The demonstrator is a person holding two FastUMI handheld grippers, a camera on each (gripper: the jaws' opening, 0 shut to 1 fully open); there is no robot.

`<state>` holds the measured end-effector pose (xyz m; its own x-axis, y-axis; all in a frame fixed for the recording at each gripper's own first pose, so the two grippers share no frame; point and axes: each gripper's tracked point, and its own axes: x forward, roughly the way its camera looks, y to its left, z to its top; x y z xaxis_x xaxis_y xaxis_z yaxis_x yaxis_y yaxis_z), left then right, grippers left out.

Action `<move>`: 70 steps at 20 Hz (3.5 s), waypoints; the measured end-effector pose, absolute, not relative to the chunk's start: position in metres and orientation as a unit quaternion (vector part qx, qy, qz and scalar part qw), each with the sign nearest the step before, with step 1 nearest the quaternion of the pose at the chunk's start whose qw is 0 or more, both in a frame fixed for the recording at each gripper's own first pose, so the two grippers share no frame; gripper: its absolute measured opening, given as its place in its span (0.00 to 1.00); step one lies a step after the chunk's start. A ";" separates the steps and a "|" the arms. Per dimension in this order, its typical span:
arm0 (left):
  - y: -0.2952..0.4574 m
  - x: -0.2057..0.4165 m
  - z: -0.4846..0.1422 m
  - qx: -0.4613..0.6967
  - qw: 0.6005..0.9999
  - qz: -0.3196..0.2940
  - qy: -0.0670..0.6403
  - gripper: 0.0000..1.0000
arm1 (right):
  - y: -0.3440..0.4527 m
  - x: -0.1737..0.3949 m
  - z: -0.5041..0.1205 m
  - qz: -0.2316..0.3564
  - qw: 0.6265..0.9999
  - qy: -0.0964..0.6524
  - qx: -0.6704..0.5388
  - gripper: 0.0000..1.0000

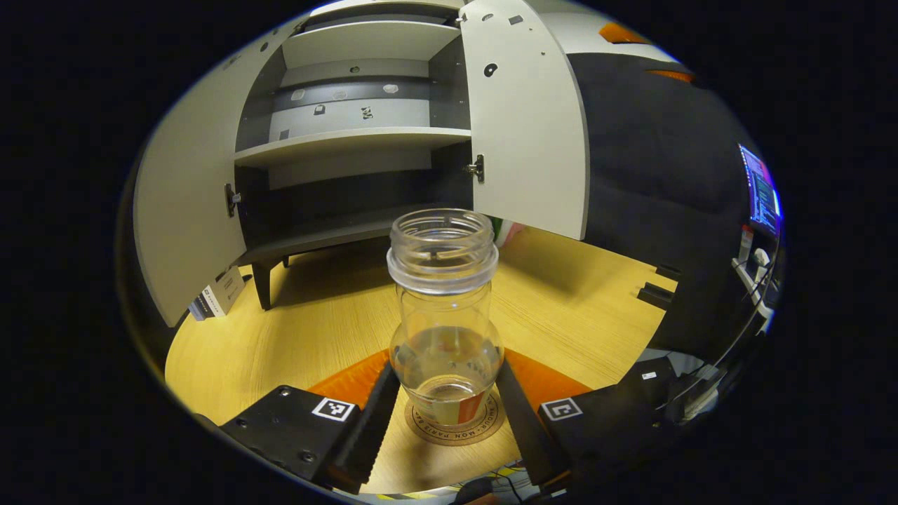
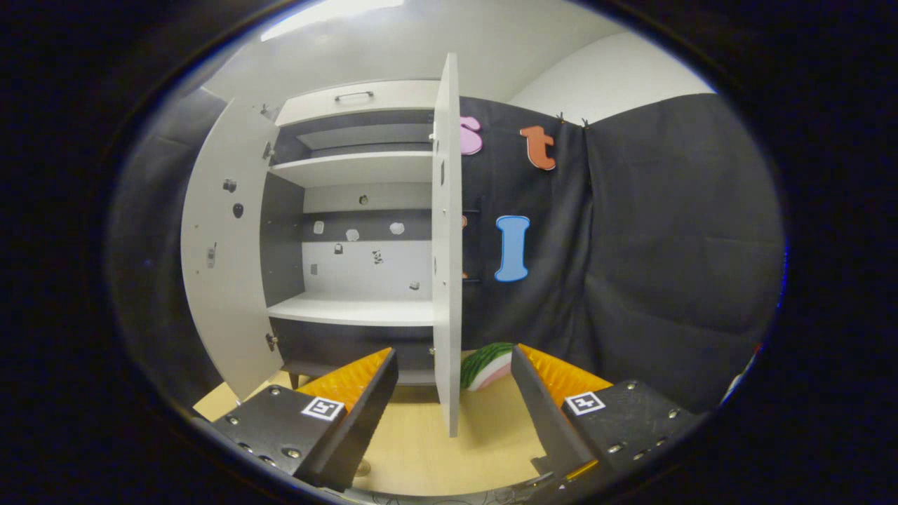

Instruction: Grasp the bottle in the cabinet with the left hand and place it on the coaster, then close the right door with the right hand and the left door with the left hand.

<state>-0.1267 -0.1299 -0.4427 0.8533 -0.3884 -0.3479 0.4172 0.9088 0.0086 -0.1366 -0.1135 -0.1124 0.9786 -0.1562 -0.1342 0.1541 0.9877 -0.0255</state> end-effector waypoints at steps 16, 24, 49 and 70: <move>-0.113 -0.148 -0.368 0.045 0.962 -0.228 0.145 0.99 | -0.204 -0.130 -0.079 -0.120 0.991 0.036 -0.044 0.99; -0.047 -0.143 -0.235 0.028 0.983 -0.171 0.067 0.99 | -0.251 -0.046 -0.059 -0.141 0.989 0.049 -0.006 0.99; 0.134 -0.151 -0.134 0.016 0.999 -0.024 0.040 0.99 | -0.109 0.067 -0.054 0.019 0.996 0.083 0.017 0.87; 0.243 -0.072 -0.099 -0.054 0.995 0.074 0.043 0.97 | -0.054 0.010 -0.052 0.143 0.987 0.062 0.039 0.99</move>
